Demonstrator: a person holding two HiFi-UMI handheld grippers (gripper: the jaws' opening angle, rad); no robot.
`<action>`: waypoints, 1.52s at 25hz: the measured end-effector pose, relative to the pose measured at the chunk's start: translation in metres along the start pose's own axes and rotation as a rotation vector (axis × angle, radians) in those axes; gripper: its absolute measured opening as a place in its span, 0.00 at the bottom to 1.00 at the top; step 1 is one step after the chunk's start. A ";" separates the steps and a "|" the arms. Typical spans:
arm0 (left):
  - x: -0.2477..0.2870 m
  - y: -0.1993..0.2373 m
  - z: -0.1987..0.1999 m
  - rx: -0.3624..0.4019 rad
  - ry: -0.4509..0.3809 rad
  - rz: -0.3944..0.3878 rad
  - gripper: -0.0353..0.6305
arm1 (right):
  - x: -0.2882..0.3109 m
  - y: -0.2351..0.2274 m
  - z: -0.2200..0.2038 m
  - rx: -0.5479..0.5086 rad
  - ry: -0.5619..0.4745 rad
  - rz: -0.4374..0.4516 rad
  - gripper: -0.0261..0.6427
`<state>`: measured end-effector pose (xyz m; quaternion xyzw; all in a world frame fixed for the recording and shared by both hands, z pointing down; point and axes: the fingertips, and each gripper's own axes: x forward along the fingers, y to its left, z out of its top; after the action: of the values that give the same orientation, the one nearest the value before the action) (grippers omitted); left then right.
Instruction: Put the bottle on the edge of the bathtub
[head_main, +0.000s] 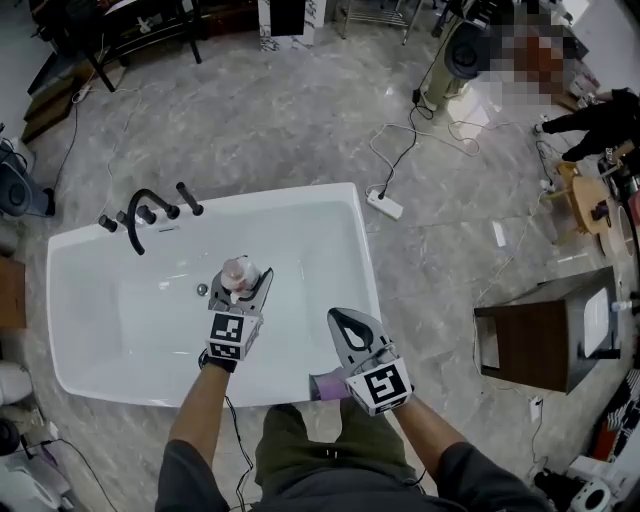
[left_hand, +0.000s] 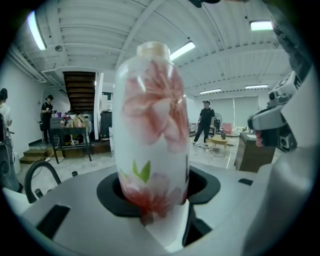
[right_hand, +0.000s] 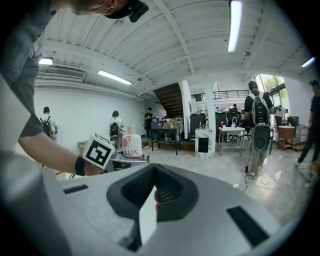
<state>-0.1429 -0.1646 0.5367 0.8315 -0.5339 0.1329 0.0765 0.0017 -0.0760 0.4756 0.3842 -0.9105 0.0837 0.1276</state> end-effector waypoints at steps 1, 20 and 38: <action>0.010 0.006 -0.004 -0.004 0.000 0.004 0.39 | 0.006 -0.004 -0.004 -0.003 0.007 0.004 0.04; 0.188 0.093 -0.094 0.033 0.036 0.023 0.39 | 0.116 -0.082 -0.091 -0.017 0.075 0.017 0.04; 0.286 0.142 -0.149 0.020 0.041 0.085 0.39 | 0.190 -0.127 -0.157 -0.033 0.089 0.075 0.04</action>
<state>-0.1797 -0.4321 0.7629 0.8059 -0.5658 0.1583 0.0732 -0.0080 -0.2530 0.6890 0.3435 -0.9190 0.0905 0.1712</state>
